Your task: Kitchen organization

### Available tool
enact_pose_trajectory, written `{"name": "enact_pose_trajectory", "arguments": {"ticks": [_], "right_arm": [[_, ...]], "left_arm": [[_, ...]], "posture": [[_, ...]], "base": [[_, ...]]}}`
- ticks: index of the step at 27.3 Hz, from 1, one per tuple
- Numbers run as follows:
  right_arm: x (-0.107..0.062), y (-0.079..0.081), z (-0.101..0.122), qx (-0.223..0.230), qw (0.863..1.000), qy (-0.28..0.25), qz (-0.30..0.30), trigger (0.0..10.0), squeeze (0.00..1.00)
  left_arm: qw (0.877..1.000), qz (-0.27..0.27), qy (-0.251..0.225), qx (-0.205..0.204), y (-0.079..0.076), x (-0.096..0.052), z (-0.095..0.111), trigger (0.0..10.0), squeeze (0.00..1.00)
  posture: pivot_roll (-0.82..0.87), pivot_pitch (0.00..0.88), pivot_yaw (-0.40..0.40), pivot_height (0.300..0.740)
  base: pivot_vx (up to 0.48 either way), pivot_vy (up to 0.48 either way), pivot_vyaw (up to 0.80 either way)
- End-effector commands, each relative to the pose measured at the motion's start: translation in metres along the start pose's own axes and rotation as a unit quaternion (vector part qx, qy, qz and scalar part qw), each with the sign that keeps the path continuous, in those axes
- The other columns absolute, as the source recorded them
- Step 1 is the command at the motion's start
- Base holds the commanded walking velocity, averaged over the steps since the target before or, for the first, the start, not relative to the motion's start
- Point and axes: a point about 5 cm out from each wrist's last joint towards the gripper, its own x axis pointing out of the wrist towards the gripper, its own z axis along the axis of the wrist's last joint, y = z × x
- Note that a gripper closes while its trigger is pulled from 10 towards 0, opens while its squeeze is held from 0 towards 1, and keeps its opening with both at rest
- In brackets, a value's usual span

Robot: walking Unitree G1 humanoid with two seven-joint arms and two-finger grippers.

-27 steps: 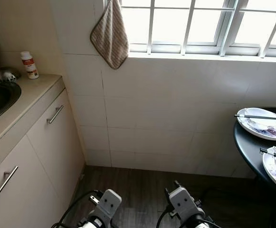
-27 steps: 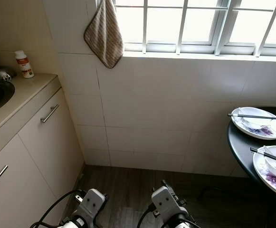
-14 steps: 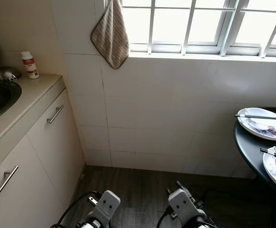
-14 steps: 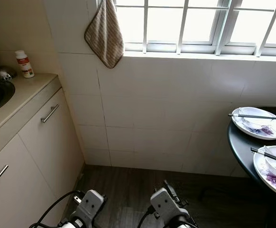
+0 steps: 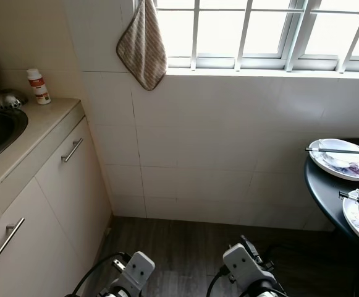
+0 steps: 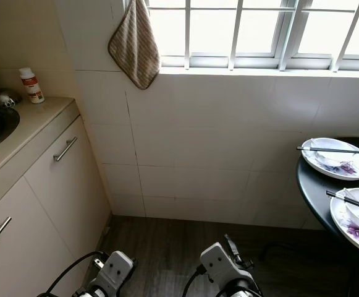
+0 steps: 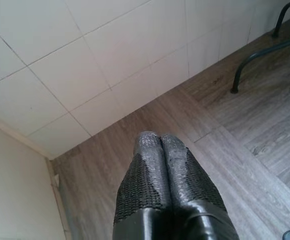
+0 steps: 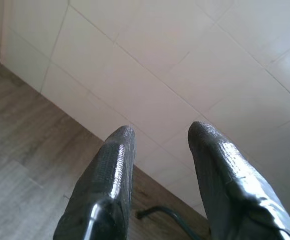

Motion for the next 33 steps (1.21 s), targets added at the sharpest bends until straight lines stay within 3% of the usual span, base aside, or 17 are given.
{"name": "enact_pose_trajectory", "arguments": {"ticks": [1,3,18,33], "right_arm": [[-0.005,0.005,0.001,0.028,1.0,-0.007,0.008,10.0,0.0],[-0.007,0.012,-0.005,0.041,0.999,0.004,0.022,10.0,0.0],[-0.002,0.009,-0.007,0.065,0.998,-0.002,0.026,10.0,0.0],[-0.008,0.004,-0.012,0.075,0.997,-0.001,0.02,10.0,0.0]], "left_arm": [[1.0,-0.006,0.008,-0.001,-0.002,-0.002,-0.003,10.0,0.0],[1.0,-0.008,0.009,-0.006,-0.002,0.0,-0.003,10.0,0.0],[1.0,-0.009,0.005,-0.021,-0.002,0.002,-0.003,10.0,0.0],[0.999,-0.01,-0.011,-0.033,-0.005,0.002,0.002,10.0,0.0]], "posture": [[0.01,0.0,0.026,0.74],[0.01,0.0,0.03,0.74],[0.02,0.0,0.02,0.74],[0.0,0.0,0.024,0.74]], "base": [[0.0,0.0,0.0],[0.0,0.0,0.0],[0.0,0.0,0.0],[0.0,0.0,0.0]]}}
